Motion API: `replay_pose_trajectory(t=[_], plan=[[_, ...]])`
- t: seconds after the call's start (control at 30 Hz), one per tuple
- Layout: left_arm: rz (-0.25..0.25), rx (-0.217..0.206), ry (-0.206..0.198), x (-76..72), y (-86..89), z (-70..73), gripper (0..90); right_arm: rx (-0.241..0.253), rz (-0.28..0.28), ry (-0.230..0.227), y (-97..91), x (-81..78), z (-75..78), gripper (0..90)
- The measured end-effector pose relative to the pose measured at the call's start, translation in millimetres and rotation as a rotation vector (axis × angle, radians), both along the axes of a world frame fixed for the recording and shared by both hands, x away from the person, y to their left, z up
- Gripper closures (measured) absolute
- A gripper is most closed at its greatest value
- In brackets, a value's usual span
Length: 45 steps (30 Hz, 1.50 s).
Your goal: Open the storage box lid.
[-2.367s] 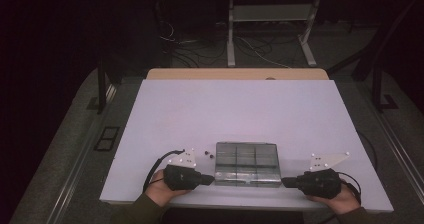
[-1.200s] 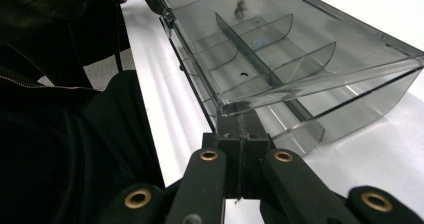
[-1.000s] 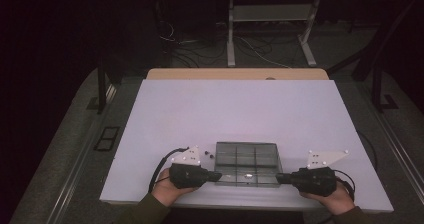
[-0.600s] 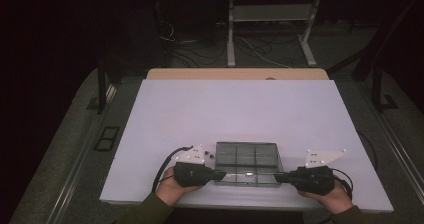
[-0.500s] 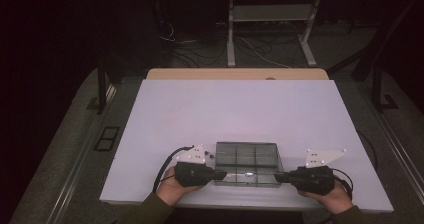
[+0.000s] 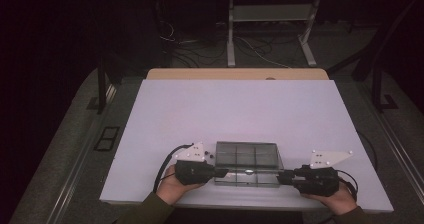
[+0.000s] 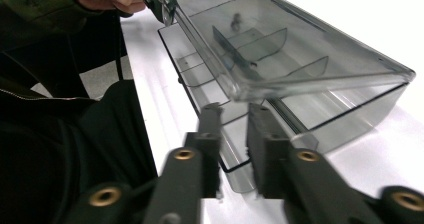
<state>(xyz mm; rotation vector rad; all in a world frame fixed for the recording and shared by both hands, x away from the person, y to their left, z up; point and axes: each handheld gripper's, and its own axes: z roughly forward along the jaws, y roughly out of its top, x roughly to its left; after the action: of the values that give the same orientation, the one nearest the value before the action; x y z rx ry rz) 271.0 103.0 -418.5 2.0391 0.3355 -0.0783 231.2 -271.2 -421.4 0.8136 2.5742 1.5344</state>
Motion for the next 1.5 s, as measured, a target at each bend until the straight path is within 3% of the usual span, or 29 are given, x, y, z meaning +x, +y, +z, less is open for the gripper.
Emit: replay_pose_trajectory(t=[0.23, 0.57, 0.93, 1.17, 1.5], plan=[[0.001, -0.008, -0.012, 3.5, -0.5, 6.8, 89.3, -0.005, -0.067, -0.017, -6.6, -0.3, 0.0, 48.0], [0.003, -0.023, -0.019, 7.9, -1.4, 13.7, 89.2, -0.007, -0.124, -0.007, -10.7, 3.8, -3.2, 29.2], [0.009, -0.034, -0.036, 14.1, -2.1, 23.3, 89.2, 0.013, -0.137, -0.055, -14.4, 12.4, 9.4, 25.2], [0.016, -0.047, -0.047, 18.6, -2.0, 28.3, 89.2, 0.042, -0.105, -0.089, -13.8, 22.6, 23.4, 23.2], [0.033, -0.074, -0.067, 23.8, -1.9, 37.8, 89.2, 0.066, -0.054, -0.127, 2.2, 36.2, 41.0, 23.9]])
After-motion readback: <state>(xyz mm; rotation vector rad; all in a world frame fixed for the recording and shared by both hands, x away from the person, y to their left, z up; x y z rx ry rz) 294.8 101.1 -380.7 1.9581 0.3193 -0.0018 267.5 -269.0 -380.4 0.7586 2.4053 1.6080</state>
